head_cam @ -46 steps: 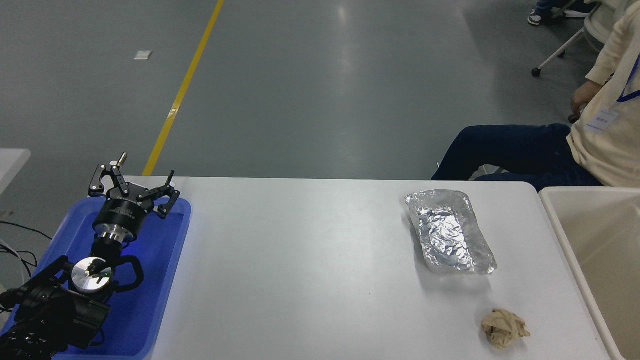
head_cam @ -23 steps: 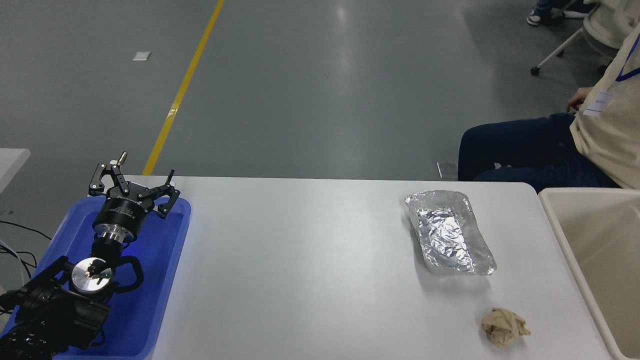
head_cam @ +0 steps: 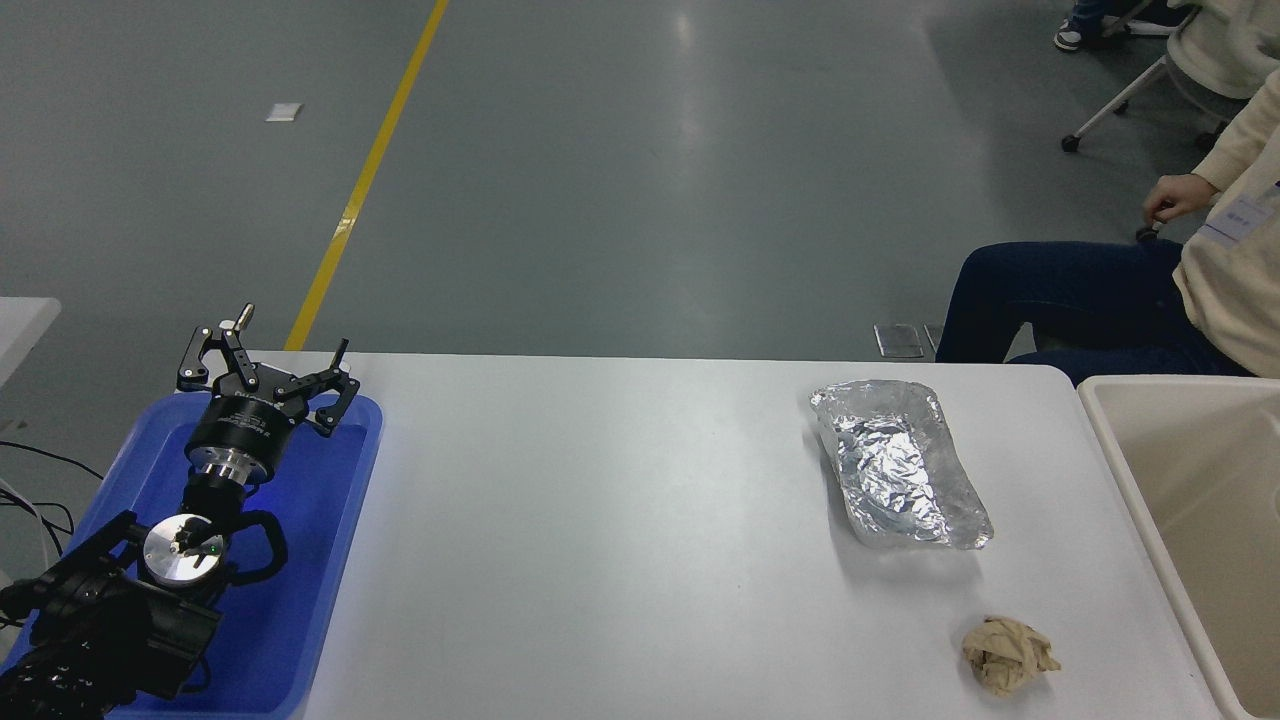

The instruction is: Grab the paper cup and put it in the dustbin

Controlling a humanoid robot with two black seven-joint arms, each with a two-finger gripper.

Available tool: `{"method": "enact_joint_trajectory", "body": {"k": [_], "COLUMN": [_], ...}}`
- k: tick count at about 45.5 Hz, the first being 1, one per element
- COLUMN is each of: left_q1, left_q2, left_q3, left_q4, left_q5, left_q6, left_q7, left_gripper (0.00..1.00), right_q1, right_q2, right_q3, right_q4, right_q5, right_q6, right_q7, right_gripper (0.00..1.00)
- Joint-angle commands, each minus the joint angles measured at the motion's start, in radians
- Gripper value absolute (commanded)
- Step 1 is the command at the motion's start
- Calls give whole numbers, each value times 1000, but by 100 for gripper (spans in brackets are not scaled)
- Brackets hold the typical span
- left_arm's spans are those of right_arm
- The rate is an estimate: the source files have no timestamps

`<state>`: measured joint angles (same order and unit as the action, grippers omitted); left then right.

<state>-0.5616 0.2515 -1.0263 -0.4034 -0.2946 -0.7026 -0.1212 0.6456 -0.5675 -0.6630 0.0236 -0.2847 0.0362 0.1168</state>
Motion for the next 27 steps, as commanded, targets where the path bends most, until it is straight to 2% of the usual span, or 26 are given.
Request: {"method": "enact_joint_trajectory", "body": {"k": [1, 12, 20, 27], "left_q1": [0, 0, -1, 0], "left_q2": [0, 0, 0, -1], "left_q3": [0, 0, 0, 0], "left_q4": [0, 0, 0, 0], "left_q5": [0, 0, 0, 0], "left_q6": [0, 0, 0, 0], "left_q7": [0, 0, 0, 0], "left_gripper": [100, 100, 100, 100], "right_q1": [-20, -10, 14, 54], "right_q2": [21, 11, 6, -74], "right_q3": [37, 180, 194, 194], "right_q4": [1, 75, 137, 284], "right_q5": [1, 1, 1, 2], "right_q6": [-108, -107, -102, -101], "right_q7": [0, 1, 1, 0], "right_gripper": [99, 100, 100, 100]}}
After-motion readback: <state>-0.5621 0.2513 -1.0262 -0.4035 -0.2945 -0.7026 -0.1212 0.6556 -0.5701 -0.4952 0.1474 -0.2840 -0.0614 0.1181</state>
